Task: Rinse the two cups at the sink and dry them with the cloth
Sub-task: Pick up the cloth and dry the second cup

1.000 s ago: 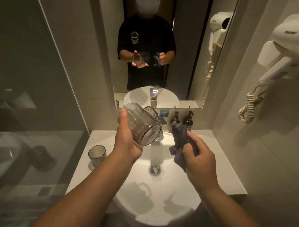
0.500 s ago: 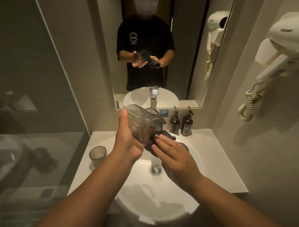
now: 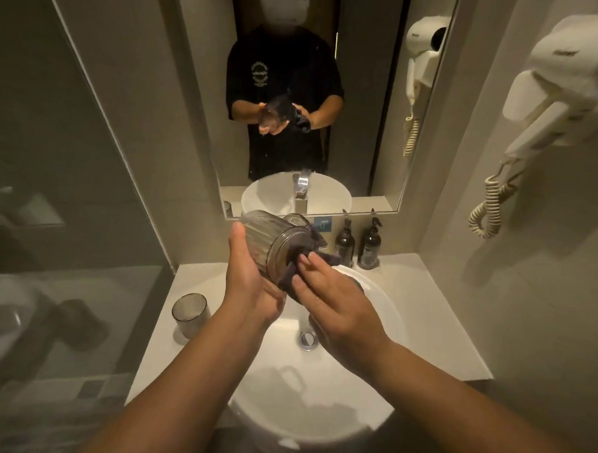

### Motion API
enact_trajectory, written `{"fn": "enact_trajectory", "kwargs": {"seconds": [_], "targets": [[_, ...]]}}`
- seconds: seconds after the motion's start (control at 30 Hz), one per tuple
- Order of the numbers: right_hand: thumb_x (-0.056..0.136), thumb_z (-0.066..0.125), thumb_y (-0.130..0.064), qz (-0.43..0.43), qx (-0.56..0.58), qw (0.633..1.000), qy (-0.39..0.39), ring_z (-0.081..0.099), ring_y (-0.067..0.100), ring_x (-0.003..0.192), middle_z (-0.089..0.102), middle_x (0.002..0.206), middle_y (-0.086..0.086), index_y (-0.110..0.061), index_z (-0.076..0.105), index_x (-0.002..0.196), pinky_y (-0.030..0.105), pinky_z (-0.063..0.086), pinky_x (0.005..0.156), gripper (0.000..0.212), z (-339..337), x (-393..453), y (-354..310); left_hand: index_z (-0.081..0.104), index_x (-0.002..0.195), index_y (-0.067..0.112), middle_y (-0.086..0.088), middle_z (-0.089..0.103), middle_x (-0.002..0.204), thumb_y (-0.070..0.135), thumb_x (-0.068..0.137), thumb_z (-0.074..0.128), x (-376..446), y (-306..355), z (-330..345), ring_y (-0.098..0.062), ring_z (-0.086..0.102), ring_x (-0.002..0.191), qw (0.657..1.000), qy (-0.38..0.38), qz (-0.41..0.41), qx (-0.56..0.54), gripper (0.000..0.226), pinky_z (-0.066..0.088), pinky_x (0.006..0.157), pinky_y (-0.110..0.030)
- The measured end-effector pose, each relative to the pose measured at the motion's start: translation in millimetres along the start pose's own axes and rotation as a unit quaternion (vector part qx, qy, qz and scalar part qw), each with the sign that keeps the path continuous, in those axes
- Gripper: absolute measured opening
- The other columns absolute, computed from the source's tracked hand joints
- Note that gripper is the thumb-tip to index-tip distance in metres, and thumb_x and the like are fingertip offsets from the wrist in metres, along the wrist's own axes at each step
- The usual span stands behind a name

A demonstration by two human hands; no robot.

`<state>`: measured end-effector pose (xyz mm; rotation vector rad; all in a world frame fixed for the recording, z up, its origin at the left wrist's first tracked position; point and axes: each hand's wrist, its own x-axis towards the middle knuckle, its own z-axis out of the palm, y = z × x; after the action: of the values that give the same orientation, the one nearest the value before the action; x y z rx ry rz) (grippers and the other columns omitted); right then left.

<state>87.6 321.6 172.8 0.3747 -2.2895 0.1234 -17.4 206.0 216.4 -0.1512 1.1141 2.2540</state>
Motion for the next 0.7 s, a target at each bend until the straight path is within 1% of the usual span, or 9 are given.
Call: {"fn": "enact_trajectory", "kwargs": {"seconds": [0.1, 0.17, 0.23, 0.3, 0.33, 0.37, 0.47, 0.57, 0.7], "targets": [[0.081, 0.071, -0.004, 0.024, 0.03, 0.99, -0.135, 0.058, 0.033, 0.122, 0.058, 0.134, 0.016, -0.007, 0.058, 0.13, 0.04, 0.052, 0.097, 0.051, 19.9, -33.3, 2.5, 0.063, 0.128, 0.017, -0.013, 0.073, 0.117, 0.074, 0.087, 0.045, 5.2, 14.5, -6.3, -0.029, 0.073, 0.103, 0.997, 0.027, 0.067, -0.002, 0.072, 0.06, 0.086, -0.043], [0.068, 0.081, -0.004, 0.116, 0.057, 0.957, -0.26, 0.061, 0.03, 0.118, 0.056, 0.138, 0.01, -0.011, 0.057, 0.132, 0.039, 0.055, 0.092, 0.069, 23.1, -56.5, 8.1, 0.054, 0.133, 0.018, -0.012, 0.07, 0.122, 0.072, 0.078, 0.057, 6.4, 18.9, -12.6, -0.027, 0.072, 0.105, 0.989, 0.065, 0.13, 0.04, 0.077, 0.058, 0.091, -0.049], [0.08, 0.072, -0.011, 0.191, 0.065, 0.925, -0.322, 0.053, 0.024, 0.127, 0.044, 0.149, -0.001, -0.019, 0.043, 0.144, 0.03, 0.043, 0.103, 0.07, 23.2, -74.4, 8.4, 0.041, 0.137, 0.02, -0.005, 0.064, 0.123, 0.069, 0.068, 0.068, 1.7, 20.9, -27.9, -0.021, 0.068, 0.108, 0.961, 0.1, 0.209, 0.152, 0.088, 0.056, 0.095, -0.049], [0.094, 0.055, -0.019, 0.264, 0.099, 0.886, -0.368, 0.045, 0.016, 0.131, 0.036, 0.153, -0.009, -0.025, 0.031, 0.149, 0.024, 0.033, 0.109, 0.061, 17.3, -88.1, -0.8, 0.025, 0.148, 0.025, 0.006, 0.055, 0.128, 0.07, 0.062, 0.075, -6.3, 13.4, -49.9, -0.013, 0.059, 0.116, 0.897, 0.096, 0.26, 0.344, 0.11, 0.048, 0.099, -0.028], [0.096, 0.05, -0.02, 0.299, 0.119, 0.87, -0.374, 0.044, 0.014, 0.132, 0.035, 0.154, -0.008, -0.025, 0.029, 0.15, 0.023, 0.031, 0.11, 0.058, 14.6, -93.9, -6.8, 0.017, 0.153, 0.026, 0.008, 0.051, 0.132, 0.067, 0.064, 0.078, -11.1, 7.4, -60.3, -0.009, 0.054, 0.119, 0.86, 0.078, 0.268, 0.428, 0.115, 0.042, 0.096, -0.017], [0.097, 0.047, -0.019, 0.319, 0.128, 0.857, -0.383, 0.042, 0.013, 0.133, 0.035, 0.154, -0.008, -0.024, 0.029, 0.15, 0.021, 0.028, 0.11, 0.056, 12.8, -98.0, -13.5, 0.011, 0.155, 0.026, 0.01, 0.047, 0.134, 0.058, 0.069, 0.081, -14.6, -0.1, -71.8, -0.006, 0.05, 0.119, 0.825, 0.063, 0.263, 0.496, 0.115, 0.037, 0.094, -0.013], [0.097, 0.043, -0.016, 0.321, 0.127, 0.837, -0.425, 0.038, 0.012, 0.135, 0.033, 0.154, -0.006, -0.022, 0.03, 0.149, 0.021, 0.027, 0.109, 0.053, 10.4, -108.5, -35.8, 0.011, 0.156, 0.023, 0.01, 0.042, 0.142, 0.037, 0.069, 0.088, -18.9, -25.0, -104.3, -0.007, 0.044, 0.128, 0.772, 0.031, 0.227, 0.593, 0.116, 0.033, 0.103, -0.02], [0.096, 0.047, -0.02, 0.312, 0.114, 0.82, -0.467, 0.038, 0.015, 0.135, 0.031, 0.155, -0.004, -0.022, 0.03, 0.148, 0.025, 0.03, 0.11, 0.054, 17.8, -118.2, -55.5, 0.015, 0.154, 0.021, -0.001, 0.043, 0.152, 0.042, 0.065, 0.09, -23.1, -45.8, -127.2, -0.015, 0.044, 0.136, 0.726, -0.005, 0.195, 0.659, 0.118, 0.035, 0.105, -0.024], [0.099, 0.044, -0.033, 0.287, 0.068, 0.82, -0.491, 0.04, 0.018, 0.133, 0.033, 0.153, -0.001, -0.024, 0.033, 0.145, 0.03, 0.036, 0.108, 0.049, 42.6, -140.9, -71.6, 0.023, 0.152, 0.02, 0.002, 0.043, 0.149, 0.051, 0.063, 0.088, -29.3, -59.9, -144.5, -0.015, 0.045, 0.135, 0.674, -0.036, 0.19, 0.713, 0.114, 0.037, 0.104, -0.025]]}}
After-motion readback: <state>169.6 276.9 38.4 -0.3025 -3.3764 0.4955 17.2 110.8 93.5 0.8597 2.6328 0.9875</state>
